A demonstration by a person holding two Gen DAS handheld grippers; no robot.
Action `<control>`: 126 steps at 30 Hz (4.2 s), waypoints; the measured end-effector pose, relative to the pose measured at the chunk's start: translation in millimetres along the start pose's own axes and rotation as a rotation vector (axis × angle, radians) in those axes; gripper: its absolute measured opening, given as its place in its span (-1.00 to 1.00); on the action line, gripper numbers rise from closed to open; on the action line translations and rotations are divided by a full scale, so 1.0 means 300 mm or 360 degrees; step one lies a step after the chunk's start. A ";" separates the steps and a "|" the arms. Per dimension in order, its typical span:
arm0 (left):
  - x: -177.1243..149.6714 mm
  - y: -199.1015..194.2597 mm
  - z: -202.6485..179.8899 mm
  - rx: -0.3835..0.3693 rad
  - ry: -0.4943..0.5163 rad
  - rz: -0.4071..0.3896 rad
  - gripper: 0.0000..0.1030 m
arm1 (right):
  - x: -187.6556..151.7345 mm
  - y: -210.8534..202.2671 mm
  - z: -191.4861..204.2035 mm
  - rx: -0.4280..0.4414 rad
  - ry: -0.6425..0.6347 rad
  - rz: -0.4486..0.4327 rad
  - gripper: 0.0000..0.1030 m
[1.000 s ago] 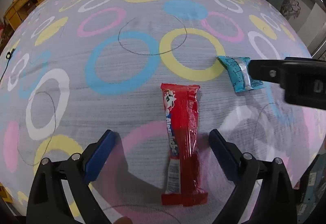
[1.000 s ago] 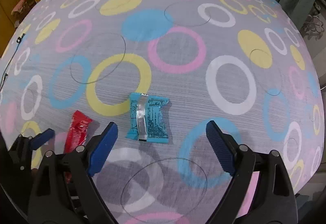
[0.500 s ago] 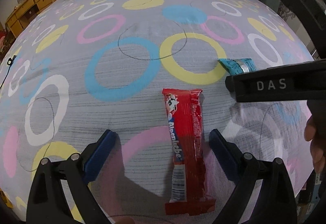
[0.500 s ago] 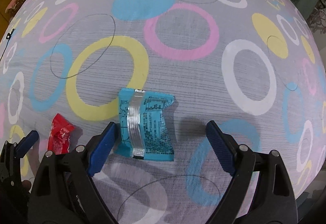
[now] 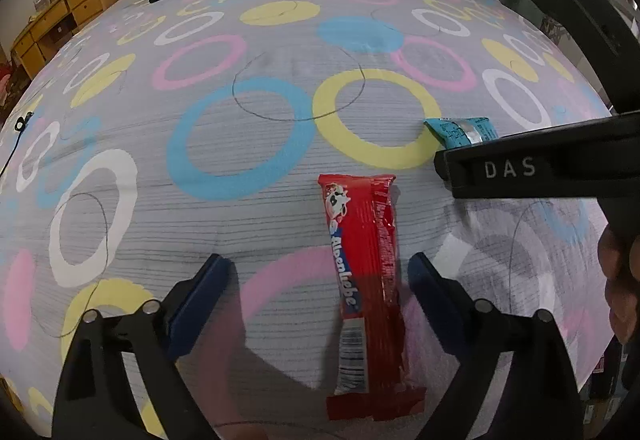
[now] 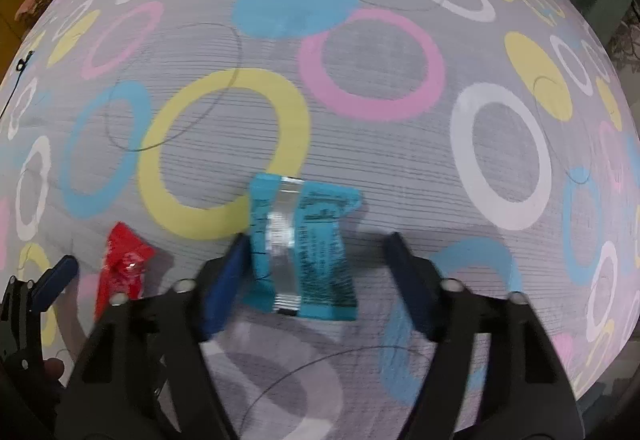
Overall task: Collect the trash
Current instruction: 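Close the left tool on the red candy stick while the right tool grasps the blue wrapper, then lift the candy stick and blue wrapper with both tools and carry them over the trash bag, then open both tools over the trash bag, dropping candy stick and wrapper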
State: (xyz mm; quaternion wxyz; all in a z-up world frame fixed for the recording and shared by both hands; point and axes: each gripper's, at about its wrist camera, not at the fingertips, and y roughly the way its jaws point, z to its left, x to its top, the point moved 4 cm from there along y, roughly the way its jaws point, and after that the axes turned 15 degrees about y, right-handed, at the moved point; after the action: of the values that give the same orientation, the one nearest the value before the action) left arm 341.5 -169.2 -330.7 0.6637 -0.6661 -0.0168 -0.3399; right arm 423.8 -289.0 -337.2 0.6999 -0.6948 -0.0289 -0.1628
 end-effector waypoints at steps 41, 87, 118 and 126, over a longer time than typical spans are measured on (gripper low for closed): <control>0.006 -0.187 0.035 -0.0108 -0.0010 -0.0075 -0.71 | -0.100 -0.214 -0.013 0.0105 0.0017 -0.0161 -0.52; -0.418 -1.006 0.114 -0.0002 0.0269 -0.0403 -0.70 | -0.860 -1.148 0.108 0.0406 -0.0084 -0.0729 -0.52; -1.072 -0.288 -0.052 -0.0349 0.0465 0.0565 -0.70 | -1.333 -0.218 0.286 0.0323 -0.0310 0.0078 -0.52; -1.142 -0.115 -0.089 -0.0394 0.0436 0.0781 -0.70 | -1.356 -0.079 0.329 0.0350 -0.0363 0.0225 -0.50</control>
State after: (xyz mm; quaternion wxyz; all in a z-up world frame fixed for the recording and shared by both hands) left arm 50.6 -42.2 -466.4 0.6358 -0.6741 0.2759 -0.2555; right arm 51.3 -115.3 -419.6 0.7737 -0.6282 -0.0768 -0.0292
